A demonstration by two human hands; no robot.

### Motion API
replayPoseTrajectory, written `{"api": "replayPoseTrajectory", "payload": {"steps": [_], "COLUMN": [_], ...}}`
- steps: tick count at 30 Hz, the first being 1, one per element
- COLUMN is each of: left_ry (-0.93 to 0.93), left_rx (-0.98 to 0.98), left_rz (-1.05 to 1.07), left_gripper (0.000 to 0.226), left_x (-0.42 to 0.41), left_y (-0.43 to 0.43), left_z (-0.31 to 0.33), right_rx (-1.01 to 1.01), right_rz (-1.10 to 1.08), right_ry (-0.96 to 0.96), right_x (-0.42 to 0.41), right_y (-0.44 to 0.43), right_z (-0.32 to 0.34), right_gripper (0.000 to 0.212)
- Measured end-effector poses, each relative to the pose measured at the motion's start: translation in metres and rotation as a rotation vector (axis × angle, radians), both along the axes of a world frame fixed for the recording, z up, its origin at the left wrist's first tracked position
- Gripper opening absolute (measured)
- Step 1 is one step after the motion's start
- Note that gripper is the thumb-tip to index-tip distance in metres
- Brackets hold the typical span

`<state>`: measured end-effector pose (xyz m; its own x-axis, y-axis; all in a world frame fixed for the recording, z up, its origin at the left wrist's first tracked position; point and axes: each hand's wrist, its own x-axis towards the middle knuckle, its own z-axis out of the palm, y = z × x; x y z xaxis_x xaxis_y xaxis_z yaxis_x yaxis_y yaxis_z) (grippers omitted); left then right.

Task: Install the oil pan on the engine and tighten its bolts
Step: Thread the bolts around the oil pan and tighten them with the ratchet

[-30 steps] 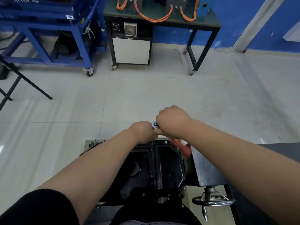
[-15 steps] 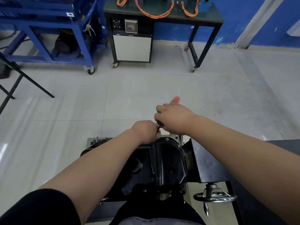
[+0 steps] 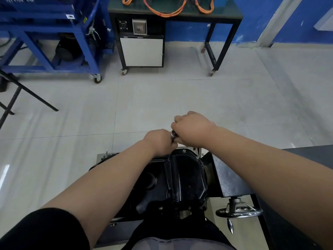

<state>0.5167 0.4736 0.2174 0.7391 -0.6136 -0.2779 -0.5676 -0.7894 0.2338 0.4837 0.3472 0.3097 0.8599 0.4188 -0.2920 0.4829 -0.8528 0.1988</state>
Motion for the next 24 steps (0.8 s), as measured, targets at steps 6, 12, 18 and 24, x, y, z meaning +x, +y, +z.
{"api": "replayPoseTrajectory", "payload": {"steps": [6, 12, 18, 24], "left_ry": [0.109, -0.003, 0.108, -0.014], "left_rx": [0.019, 0.027, 0.021, -0.003], "left_rz": [0.021, -0.03, 0.038, 0.031], "left_gripper": [0.029, 0.03, 0.023, 0.036], "left_x": [-0.001, -0.005, -0.004, -0.011], "left_y": [0.004, 0.001, 0.004, 0.001], "left_z": [0.005, 0.004, 0.008, 0.006], "right_rx": [0.012, 0.022, 0.034, -0.015], "right_rz": [-0.196, 0.028, -0.272, 0.065], "right_ry": [0.054, -0.002, 0.081, -0.009], "right_x": [-0.005, -0.002, -0.012, -0.005], "right_y": [0.012, -0.003, 0.015, -0.002], "right_z": [-0.008, -0.001, -0.008, 0.006], "right_gripper": [0.032, 0.025, 0.034, 0.021]}}
